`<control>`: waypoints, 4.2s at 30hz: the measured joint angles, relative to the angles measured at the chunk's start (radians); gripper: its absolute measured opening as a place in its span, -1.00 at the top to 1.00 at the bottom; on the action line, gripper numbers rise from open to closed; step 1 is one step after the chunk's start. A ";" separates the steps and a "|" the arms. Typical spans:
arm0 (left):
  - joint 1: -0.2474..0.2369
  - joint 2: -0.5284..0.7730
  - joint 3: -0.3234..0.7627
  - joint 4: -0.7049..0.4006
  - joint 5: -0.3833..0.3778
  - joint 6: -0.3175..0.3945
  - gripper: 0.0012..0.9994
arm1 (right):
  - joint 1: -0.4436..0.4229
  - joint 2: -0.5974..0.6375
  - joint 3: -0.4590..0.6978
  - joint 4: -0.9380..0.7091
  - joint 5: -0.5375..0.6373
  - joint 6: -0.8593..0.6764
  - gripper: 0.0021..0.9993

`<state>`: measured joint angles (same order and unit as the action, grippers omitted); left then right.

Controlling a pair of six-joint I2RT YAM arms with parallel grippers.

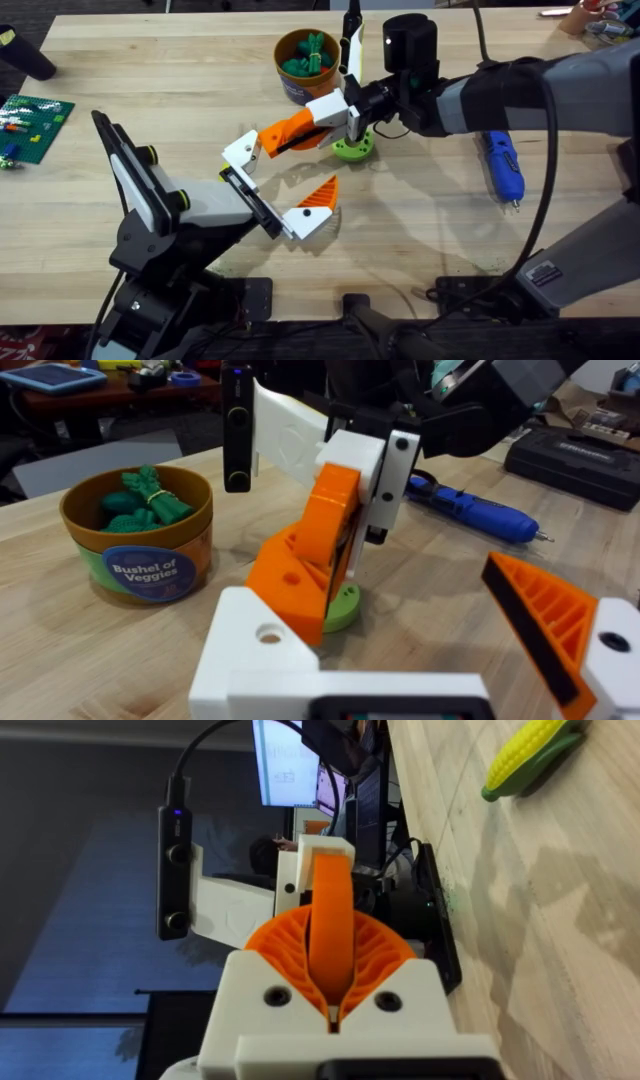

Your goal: Pick up the gripper from the table and insert it into the empty holder that is missing its gripper. Then pick up a screw, insert it into the mounting hole, and use the screwdriver to tighten it. Finally, clean up the table by picking up the vegetable and placing it into the bucket.

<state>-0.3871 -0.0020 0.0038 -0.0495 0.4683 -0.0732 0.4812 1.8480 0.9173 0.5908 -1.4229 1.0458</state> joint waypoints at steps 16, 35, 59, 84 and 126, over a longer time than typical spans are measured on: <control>0.000 0.002 0.001 -0.001 -0.002 0.000 -0.98 | -0.003 0.003 0.000 -0.008 0.002 -0.013 0.95; 0.000 0.002 0.002 -0.001 -0.012 0.012 -0.98 | 0.053 -0.035 -0.004 -0.045 0.012 -0.029 0.94; 0.026 0.002 0.002 -0.007 0.001 -0.014 -0.98 | 0.082 -0.035 -0.004 -0.041 0.057 -0.059 0.95; 0.027 0.003 0.003 -0.012 0.215 0.012 -0.98 | 0.088 -0.035 -0.013 -0.075 -0.014 -0.112 0.95; 0.003 0.003 0.003 -0.023 0.401 -0.013 -0.98 | -0.046 -0.391 -0.223 -0.748 0.068 -0.535 -0.99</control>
<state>-0.3840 0.0006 0.0067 -0.0723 0.8692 -0.0860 0.4355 1.4572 0.6941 -0.1573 -1.3553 0.5111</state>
